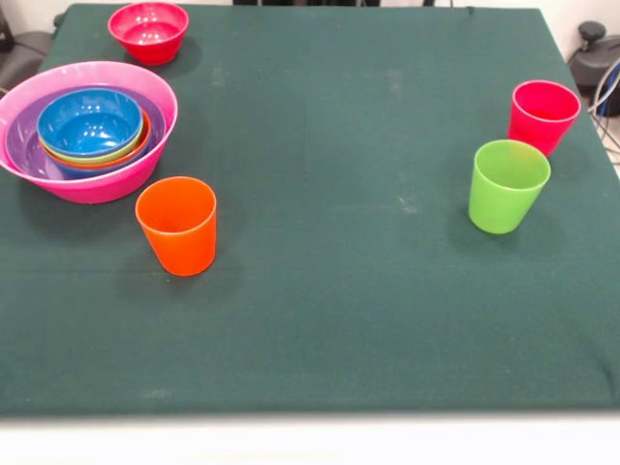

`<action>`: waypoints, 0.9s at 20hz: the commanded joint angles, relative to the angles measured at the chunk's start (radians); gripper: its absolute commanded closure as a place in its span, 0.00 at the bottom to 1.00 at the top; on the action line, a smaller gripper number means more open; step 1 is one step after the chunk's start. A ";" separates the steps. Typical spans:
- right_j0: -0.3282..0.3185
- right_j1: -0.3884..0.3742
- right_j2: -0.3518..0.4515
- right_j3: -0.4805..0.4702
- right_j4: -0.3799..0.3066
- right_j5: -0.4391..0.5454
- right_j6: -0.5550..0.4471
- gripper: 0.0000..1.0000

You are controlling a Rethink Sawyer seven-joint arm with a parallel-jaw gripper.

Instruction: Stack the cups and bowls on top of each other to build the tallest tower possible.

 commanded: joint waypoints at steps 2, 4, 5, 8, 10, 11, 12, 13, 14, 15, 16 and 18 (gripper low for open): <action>0.067 -0.017 -0.116 0.106 -0.089 -0.445 0.335 0.00; 0.082 0.004 -0.139 0.095 -0.095 -0.454 0.333 0.00; 0.097 0.018 -0.155 0.085 -0.102 -0.459 0.335 0.00; 0.118 0.065 -0.202 0.056 -0.113 -0.485 0.328 0.00; 0.124 0.084 -0.219 0.042 -0.113 -0.487 0.312 0.00; 0.125 0.091 -0.220 0.038 -0.111 -0.479 0.303 0.00; 0.126 0.089 -0.221 0.038 -0.108 -0.475 0.297 0.00; 0.126 0.088 -0.222 0.038 -0.105 -0.471 0.291 0.00; 0.129 0.093 -0.227 0.036 -0.108 -0.477 0.295 0.00; 0.131 0.098 -0.232 0.033 -0.110 -0.483 0.299 0.00; 0.134 0.103 -0.237 0.031 -0.113 -0.489 0.304 0.00; 0.130 0.103 -0.235 0.031 -0.106 -0.485 0.297 0.00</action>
